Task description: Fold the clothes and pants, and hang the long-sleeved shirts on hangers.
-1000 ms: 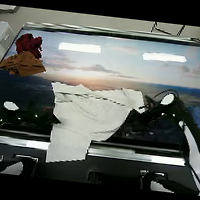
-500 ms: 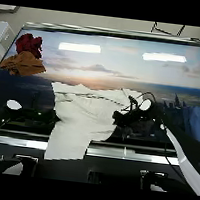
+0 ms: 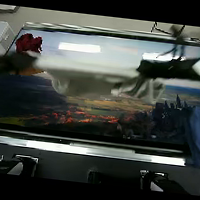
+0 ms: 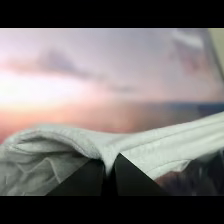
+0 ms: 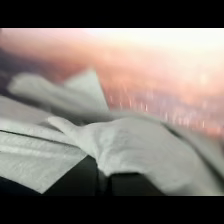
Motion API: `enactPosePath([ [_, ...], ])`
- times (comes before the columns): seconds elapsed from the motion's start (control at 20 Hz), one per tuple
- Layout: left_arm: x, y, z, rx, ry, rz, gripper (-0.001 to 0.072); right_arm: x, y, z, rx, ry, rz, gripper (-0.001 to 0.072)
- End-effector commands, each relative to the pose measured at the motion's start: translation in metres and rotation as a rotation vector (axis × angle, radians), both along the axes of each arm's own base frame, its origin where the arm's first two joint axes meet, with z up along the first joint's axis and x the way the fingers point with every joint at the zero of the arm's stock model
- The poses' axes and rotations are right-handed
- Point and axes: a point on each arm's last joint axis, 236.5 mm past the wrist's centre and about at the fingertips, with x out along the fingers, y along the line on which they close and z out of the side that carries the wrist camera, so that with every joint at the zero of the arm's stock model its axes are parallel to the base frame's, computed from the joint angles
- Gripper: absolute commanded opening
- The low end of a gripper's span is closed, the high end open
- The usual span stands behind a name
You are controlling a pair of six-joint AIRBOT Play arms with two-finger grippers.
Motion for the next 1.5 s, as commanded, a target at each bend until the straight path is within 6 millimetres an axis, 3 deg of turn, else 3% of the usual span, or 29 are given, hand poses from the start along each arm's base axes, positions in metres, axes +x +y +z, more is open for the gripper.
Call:
enactPosePath([
  [0.0, -0.09, 0.016, 0.213, -0.02, -0.575, 0.131, 0.0025, -0.057, -0.02, 0.188, 0.016, -0.46, -0.029, 0.0041],
  [0.1, -0.14, 0.021, 0.264, -0.044, -0.745, 0.17, 0.0025, -0.098, -0.006, 0.225, 0.086, -0.544, 0.025, 0.0041],
  [0.25, -0.175, 0.021, 0.283, -0.056, -0.83, 0.186, 0.0025, -0.135, 0.005, 0.225, 0.106, -0.509, 0.091, 0.0041],
  [0.4, -0.17, 0.024, 0.28, -0.039, -0.822, 0.199, 0.0025, -0.144, 0.008, 0.184, 0.079, -0.324, 0.117, 0.0041],
  [0.5, -0.146, 0.027, 0.262, -0.003, -0.763, 0.208, 0.0025, -0.139, 0.003, 0.134, 0.043, -0.099, 0.109, 0.0041],
  [0.6, -0.1, 0.027, 0.216, 0.049, -0.612, 0.187, 0.0025, -0.121, 0.005, 0.082, 0.03, 0.105, 0.119, 0.0041],
  [0.7, -0.043, 0.029, 0.143, 0.075, -0.403, 0.159, 0.0025, -0.084, 0.009, 0.023, 0.037, 0.256, 0.113, 0.0041],
  [0.85, 0.04, 0.042, 0.001, 0.067, -0.071, 0.168, 0.0026, -0.003, 0.026, -0.071, 0.164, 0.381, 0.041, 0.0042],
  [0.95, 0.072, 0.046, -0.093, 0.057, 0.143, 0.162, 0.0026, 0.04, 0.046, -0.123, 0.319, 0.473, -0.006, 0.0041],
  [1.05, 0.085, 0.044, -0.174, 0.018, 0.354, 0.153, 0.0027, 0.057, 0.071, -0.165, 0.476, 0.627, -0.017, 0.0041],
  [1.15, 0.085, 0.037, -0.234, -0.031, 0.544, 0.136, 0.0028, 0.059, 0.086, -0.199, 0.523, 0.725, -0.009, 0.0041],
  [1.25, 0.072, 0.022, -0.278, -0.06, 0.706, 0.069, 0.0029, 0.056, 0.091, -0.231, 0.463, 0.764, -0.01, 0.0041],
  [1.35, 0.057, 0.008, -0.307, -0.1, 0.835, 0.004, 0.0032, 0.057, 0.089, -0.242, 0.431, 0.762, -0.021, 0.0055],
  [1.4, 0.051, 0.004, -0.316, -0.105, 0.879, -0.019, 0.0118, 0.062, 0.079, -0.238, 0.435, 0.748, -0.034, 0.0142],
  [1.45, 0.047, 0.004, -0.32, -0.108, 0.901, -0.027, 0.0295, 0.065, 0.066, -0.231, 0.44, 0.737, -0.038, 0.0294],
])
